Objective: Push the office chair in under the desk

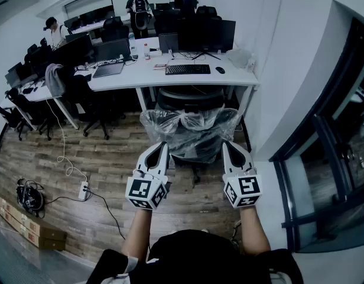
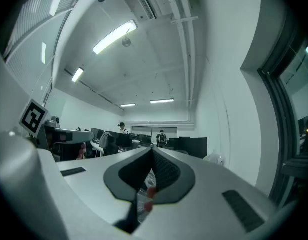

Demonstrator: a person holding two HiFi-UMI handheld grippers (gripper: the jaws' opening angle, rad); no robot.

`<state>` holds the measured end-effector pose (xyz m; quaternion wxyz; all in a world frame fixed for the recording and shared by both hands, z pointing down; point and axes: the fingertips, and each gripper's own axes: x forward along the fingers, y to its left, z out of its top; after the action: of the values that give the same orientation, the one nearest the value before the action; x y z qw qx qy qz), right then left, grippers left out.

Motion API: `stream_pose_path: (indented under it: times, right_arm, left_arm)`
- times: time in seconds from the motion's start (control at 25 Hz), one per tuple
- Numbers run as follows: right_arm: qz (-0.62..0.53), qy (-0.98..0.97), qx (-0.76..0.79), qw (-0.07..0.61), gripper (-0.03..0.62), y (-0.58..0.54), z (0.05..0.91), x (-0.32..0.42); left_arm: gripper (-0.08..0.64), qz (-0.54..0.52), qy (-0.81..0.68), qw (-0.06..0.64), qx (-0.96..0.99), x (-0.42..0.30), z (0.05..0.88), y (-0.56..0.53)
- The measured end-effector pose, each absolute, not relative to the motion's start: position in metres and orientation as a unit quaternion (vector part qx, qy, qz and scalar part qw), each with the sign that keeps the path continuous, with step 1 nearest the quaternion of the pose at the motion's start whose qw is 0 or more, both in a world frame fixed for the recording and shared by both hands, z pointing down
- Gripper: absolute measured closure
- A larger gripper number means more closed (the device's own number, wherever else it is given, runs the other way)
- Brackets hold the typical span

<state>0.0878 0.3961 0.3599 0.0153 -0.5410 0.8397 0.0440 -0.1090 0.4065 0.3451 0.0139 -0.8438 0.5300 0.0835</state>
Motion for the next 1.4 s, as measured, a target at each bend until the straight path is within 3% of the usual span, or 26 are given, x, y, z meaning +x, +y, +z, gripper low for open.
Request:
stream_pose_path:
  times: [0.4, 1.4]
  right_arm:
    - [0.025, 0.845, -0.533, 0.016, 0.569, 0.393, 0.370, 0.103]
    - [0.005, 0.864, -0.503, 0.000, 0.569, 0.400, 0.403, 0.167]
  left_arm:
    - [0.548, 0.068, 0.529, 0.035, -0.845, -0.088, 0.344, 0.411]
    - [0.548, 0.048, 0.557, 0.006, -0.829, -0.025, 0.372, 0.422]
